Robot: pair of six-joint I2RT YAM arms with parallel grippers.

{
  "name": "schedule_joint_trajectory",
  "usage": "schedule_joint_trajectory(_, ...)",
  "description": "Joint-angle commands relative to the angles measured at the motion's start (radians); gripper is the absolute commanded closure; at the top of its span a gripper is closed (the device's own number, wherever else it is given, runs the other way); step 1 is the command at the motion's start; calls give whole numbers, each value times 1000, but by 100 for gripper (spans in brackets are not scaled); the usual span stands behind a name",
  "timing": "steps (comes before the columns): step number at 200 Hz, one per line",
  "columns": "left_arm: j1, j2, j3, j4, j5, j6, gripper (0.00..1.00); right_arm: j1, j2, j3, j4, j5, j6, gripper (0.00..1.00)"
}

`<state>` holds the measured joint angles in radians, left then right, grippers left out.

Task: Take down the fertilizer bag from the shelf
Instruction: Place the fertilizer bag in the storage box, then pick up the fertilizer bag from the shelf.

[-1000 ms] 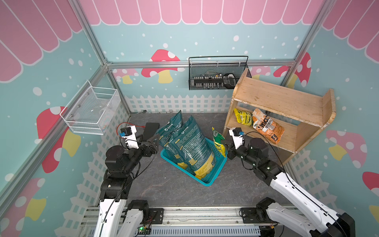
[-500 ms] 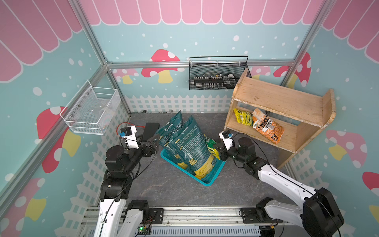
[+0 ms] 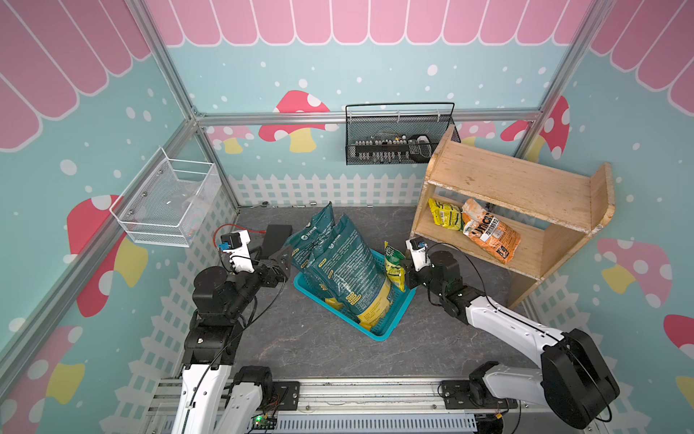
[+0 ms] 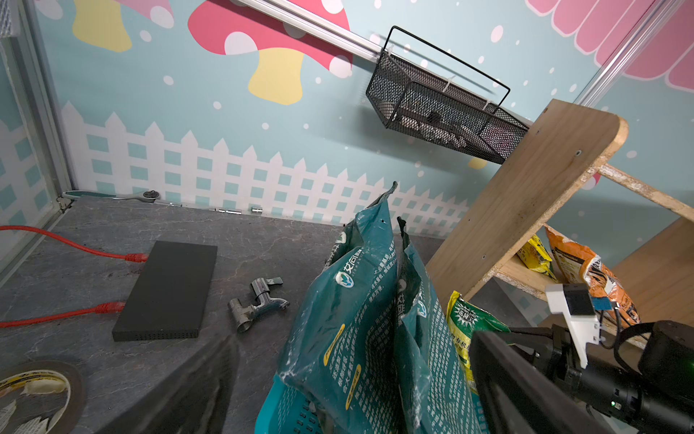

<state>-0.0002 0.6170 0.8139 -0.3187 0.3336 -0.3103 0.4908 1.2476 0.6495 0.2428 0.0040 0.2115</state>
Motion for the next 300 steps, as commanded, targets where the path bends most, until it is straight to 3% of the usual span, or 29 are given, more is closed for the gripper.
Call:
schedule_joint_trajectory(1,4,-7,-12,13,13,-3,1,-8,-26,9,-9,109,-1,74)
schedule_joint_trajectory(27,5,-7,-12,12,12,-3,1,-8,-16,16,-19,93,-5,60)
schedule_joint_trajectory(64,5,-7,-10,12,12,-3,1,-6,-35,10,6,-17,-18,53)
schedule_joint_trajectory(83,5,-8,-12,12,12,-3,1,-6,-69,16,-14,-5,-13,48)
schedule_joint_trajectory(110,3,-8,-11,12,12,-3,1,-5,-199,6,-69,129,10,35)
schedule_joint_trajectory(151,4,-3,-10,12,7,-1,1,-5,-341,99,-223,323,52,33)
schedule_joint_trajectory(198,5,-7,-10,12,7,-1,1,-5,-226,350,-504,600,48,29)
schedule_joint_trajectory(254,5,-8,-13,14,10,-1,1,-8,-53,447,-598,842,-21,13)
schedule_joint_trajectory(272,5,-8,-13,15,12,-1,1,-14,-14,456,-598,884,-23,11)
schedule_joint_trajectory(300,4,-11,-16,15,11,-1,1,-56,17,481,-593,853,-25,11)
